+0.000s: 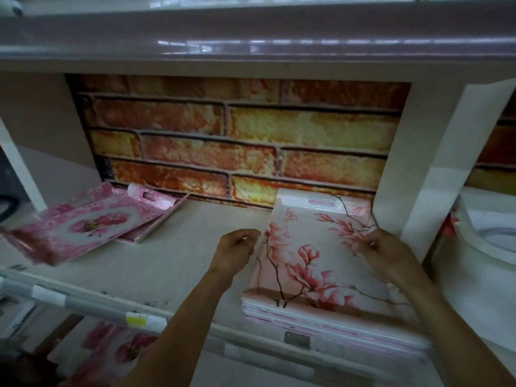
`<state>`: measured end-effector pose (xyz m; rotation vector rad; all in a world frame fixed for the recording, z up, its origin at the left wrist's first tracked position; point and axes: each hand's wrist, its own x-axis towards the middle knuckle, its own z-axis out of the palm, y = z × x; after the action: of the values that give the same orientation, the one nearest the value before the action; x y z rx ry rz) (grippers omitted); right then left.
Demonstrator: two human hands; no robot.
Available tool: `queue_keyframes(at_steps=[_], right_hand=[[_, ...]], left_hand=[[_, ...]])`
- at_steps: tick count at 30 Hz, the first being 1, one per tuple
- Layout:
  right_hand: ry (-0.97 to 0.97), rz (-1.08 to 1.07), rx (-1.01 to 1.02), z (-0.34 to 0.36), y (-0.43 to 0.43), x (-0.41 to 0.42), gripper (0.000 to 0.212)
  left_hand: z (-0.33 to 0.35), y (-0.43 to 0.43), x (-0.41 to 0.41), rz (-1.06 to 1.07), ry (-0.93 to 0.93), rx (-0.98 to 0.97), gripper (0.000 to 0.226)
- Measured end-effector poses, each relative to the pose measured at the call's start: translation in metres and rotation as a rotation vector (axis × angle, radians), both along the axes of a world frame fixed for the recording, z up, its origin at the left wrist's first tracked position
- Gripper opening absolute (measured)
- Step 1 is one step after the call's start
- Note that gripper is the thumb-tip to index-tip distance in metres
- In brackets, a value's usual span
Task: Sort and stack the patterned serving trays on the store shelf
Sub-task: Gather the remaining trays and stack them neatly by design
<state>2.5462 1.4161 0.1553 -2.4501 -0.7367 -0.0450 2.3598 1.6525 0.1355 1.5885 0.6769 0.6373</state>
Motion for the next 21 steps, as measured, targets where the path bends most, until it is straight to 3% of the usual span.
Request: queue_keyframes(at_steps=[4, 21], right_hand=[[-0.024, 0.083, -0.058, 0.004, 0.011, -0.006, 0.013], [-0.068, -0.054, -0.026, 0.001, 0.022, -0.039, 0.020]], left_hand=[[0.005, 0.015, -0.009, -0.037, -0.016, 0.009, 0.020], [0.010, 0.024, -0.006, -0.200, -0.031, 0.008, 0.022]])
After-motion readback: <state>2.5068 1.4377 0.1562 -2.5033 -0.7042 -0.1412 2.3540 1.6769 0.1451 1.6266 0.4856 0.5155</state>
